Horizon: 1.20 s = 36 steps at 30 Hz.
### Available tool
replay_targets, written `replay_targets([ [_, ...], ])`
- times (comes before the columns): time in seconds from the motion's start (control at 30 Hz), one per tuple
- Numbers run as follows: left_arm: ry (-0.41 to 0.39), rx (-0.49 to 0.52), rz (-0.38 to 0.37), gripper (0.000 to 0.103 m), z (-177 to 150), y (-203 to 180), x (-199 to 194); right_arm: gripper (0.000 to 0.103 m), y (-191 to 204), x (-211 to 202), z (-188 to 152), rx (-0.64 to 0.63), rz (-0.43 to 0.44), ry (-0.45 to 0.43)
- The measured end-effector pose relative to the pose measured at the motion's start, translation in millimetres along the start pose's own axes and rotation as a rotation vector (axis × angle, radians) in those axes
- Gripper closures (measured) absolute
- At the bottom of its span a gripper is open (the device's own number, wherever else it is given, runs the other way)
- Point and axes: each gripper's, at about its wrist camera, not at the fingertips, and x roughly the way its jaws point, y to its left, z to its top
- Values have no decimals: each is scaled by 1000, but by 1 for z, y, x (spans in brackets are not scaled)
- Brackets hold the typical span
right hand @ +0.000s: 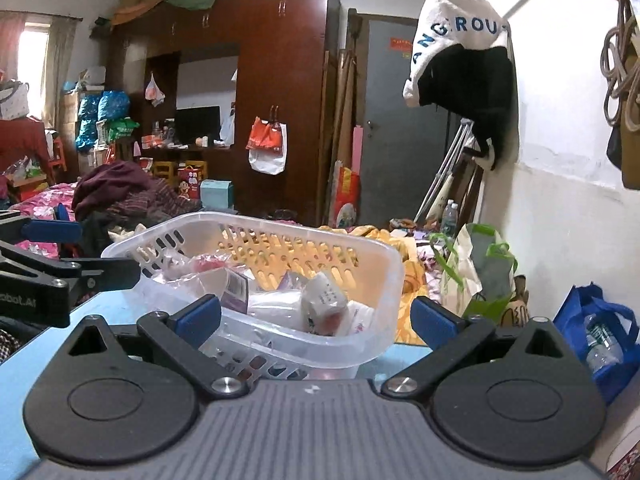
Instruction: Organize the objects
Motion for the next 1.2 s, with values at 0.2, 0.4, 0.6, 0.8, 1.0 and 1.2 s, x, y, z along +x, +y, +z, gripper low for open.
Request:
replay_targets([
  [0.2,30,-3,-5,0,0,-6,8,0,-7,-1,-3,36,-10,-1],
  [0.4,40,8,-2,0,-1,-10,9,0,-8,-1,-4,38,-9,7],
  [0.6,39,5,11,0,-1,-10,9,0,-8,0,-6,39,-14,6],
  [0.8,48,-4,10,0,0,-10,11,0,-9,-1,-8,54,-7,3],
  [1.0,49,1,14,0,-1,-11,11,0,-11,-2,-10,64,-14,-7],
  [1.2,52,5,17,0,-2,-13,12,0,-12,-3,-10,67,-23,-15],
])
